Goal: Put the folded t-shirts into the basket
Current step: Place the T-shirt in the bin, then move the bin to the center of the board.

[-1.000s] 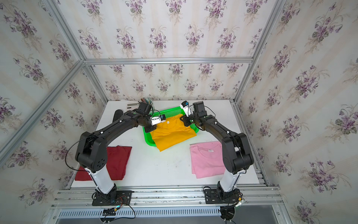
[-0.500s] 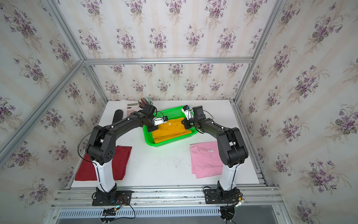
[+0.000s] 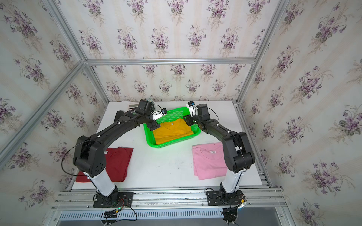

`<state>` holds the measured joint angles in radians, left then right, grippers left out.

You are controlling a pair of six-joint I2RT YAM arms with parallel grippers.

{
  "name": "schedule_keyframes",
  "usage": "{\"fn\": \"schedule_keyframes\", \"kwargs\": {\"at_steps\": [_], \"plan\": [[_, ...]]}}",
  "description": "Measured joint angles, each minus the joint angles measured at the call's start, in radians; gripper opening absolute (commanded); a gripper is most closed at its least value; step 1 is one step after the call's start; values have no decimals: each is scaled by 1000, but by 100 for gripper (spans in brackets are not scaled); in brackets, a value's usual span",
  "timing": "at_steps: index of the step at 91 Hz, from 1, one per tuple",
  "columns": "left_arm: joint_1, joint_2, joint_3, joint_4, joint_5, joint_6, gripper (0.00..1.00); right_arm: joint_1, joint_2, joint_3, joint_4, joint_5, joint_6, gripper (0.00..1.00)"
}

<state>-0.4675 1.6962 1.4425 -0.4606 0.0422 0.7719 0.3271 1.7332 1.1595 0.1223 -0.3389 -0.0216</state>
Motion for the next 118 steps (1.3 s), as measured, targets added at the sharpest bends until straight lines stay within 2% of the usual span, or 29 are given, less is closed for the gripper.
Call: {"fn": "schedule_keyframes", "kwargs": {"at_steps": [13, 28, 40, 50, 63, 77, 97, 118], "plan": [[-11, -164, -62, 50, -40, -176, 99, 1, -119, -5, -17, 139, 50, 49], [9, -304, -69, 11, -260, -572, 99, 23, -319, -122, -63, 292, 80, 47], [102, -401, -104, -106, -311, -852, 100, 135, -473, -256, -84, 229, -21, 47], [226, -497, -210, -215, -318, -1059, 96, 346, -518, -336, -46, 136, -140, 49], [407, -606, -346, -325, -340, -1304, 90, 557, -391, -354, 92, 55, -232, 49], [549, -629, -461, -410, -329, -1504, 87, 700, -166, -229, 222, 34, -270, 49], [586, -616, -631, -457, -283, -1737, 79, 730, 74, -50, 233, 228, -236, 51], [584, -624, -749, -432, -247, -1862, 78, 718, 165, -39, 142, 429, -218, 50]]}}
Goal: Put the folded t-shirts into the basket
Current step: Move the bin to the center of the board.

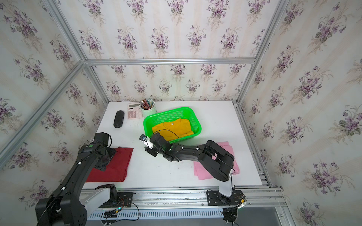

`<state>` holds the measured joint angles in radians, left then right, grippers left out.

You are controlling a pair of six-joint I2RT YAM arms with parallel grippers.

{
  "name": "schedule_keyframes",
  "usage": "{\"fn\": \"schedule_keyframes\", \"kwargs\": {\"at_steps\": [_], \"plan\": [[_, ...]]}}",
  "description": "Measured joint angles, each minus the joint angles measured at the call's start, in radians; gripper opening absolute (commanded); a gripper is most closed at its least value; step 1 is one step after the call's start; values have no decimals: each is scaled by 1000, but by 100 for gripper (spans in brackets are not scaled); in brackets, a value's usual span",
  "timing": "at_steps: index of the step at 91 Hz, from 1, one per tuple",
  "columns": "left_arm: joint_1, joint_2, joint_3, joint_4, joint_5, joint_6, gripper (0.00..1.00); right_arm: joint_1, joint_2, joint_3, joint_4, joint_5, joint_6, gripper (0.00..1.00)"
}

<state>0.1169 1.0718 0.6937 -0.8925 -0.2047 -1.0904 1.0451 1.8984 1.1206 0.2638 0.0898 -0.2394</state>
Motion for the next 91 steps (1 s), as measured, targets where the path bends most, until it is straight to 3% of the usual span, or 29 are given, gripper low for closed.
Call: {"fn": "schedule_keyframes", "kwargs": {"at_steps": [19, 44, 62, 77, 91], "plan": [[-77, 87, -53, 78, 54, -16, 79, -92, -50, -74, 2, 44, 51, 48], [-416, 145, -71, 125, 97, -192, 78, -257, -196, -243, 36, 43, 153, 47], [-595, 175, 12, 124, 98, -323, 79, -296, -291, -283, 13, 32, 162, 48], [-630, 162, 103, 77, 84, -363, 83, -299, -393, -333, 54, -56, 129, 48], [-623, 98, 221, -34, -47, -354, 89, -274, -437, -366, 129, -219, 83, 49]]}}
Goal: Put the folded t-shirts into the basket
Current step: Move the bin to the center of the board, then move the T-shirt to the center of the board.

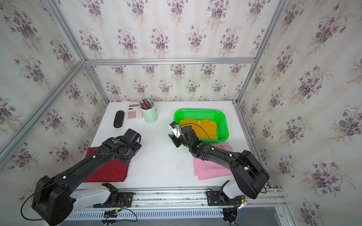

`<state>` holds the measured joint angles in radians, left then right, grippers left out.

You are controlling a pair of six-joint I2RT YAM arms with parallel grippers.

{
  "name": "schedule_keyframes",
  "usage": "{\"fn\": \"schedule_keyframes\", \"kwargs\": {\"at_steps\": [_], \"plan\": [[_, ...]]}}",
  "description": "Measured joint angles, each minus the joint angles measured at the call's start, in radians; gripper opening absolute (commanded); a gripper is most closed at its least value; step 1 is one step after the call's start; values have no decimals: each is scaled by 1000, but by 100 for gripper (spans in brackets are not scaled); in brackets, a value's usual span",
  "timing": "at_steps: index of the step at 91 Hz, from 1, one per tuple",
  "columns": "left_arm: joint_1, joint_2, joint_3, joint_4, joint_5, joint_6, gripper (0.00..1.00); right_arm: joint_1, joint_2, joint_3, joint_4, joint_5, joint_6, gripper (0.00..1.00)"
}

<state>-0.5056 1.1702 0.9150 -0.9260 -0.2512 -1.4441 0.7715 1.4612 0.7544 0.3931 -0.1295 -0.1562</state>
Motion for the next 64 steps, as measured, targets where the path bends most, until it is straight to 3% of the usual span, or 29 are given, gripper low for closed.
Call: {"fn": "schedule_keyframes", "kwargs": {"at_steps": [12, 23, 40, 64], "plan": [[82, -70, 66, -74, -126, 80, 91, 74, 35, 10, 60, -126, -60, 49], [241, -116, 69, -96, -183, 178, 91, 152, 109, 43, 110, -212, -112, 49], [493, -115, 27, -95, -191, 283, 91, 251, 273, 175, 153, -279, -162, 49], [718, -108, -56, -55, -128, 335, 91, 311, 523, 456, 32, -281, -246, 49]]}}
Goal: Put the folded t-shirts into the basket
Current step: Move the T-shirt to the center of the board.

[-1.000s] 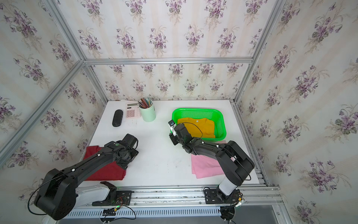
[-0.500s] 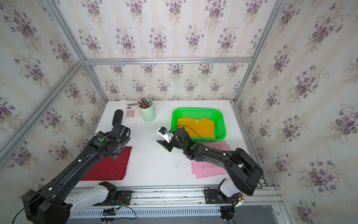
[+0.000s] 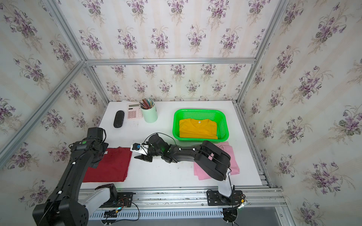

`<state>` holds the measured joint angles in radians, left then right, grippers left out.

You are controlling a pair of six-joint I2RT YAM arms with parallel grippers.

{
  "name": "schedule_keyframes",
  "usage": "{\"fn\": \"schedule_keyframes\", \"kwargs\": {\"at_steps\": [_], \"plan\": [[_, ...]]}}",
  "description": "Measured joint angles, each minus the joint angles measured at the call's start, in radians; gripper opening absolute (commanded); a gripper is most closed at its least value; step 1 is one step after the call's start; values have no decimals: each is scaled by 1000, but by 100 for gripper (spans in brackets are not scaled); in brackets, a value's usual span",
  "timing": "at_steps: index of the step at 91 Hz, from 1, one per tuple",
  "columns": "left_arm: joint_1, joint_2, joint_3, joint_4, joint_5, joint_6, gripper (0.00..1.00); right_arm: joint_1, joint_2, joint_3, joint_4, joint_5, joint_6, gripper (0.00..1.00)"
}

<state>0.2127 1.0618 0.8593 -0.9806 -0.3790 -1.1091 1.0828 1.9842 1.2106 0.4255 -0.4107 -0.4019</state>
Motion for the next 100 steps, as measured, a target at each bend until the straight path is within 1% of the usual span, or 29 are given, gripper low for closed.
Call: {"fn": "schedule_keyframes", "kwargs": {"at_steps": [11, 20, 35, 49, 55, 63, 81, 92, 100], "plan": [[91, 6, -17, 17, 27, 5, 90, 28, 110, 136, -42, -26, -16, 49], [135, 8, -20, 18, 39, 4, 90, 45, 218, 260, -65, -65, 4, 50], [161, 13, -27, 23, 40, -3, 90, 64, 396, 439, -138, -71, 34, 49], [166, 18, -46, 40, 46, -19, 91, 77, 461, 476, -209, -59, 38, 47], [169, 23, -49, 43, 47, -20, 91, 76, 450, 455, -212, -56, 34, 45], [173, 28, -50, 49, 50, -22, 91, 76, 410, 379, -194, -53, 8, 43], [173, 46, -64, 71, 91, -5, 91, 75, 228, 113, -189, -44, -103, 44], [173, 69, -64, 84, 137, 31, 91, 74, 116, -7, -240, -14, -204, 45], [173, 89, -69, 107, 180, 53, 91, 65, 59, -31, -329, 2, -255, 45]]}}
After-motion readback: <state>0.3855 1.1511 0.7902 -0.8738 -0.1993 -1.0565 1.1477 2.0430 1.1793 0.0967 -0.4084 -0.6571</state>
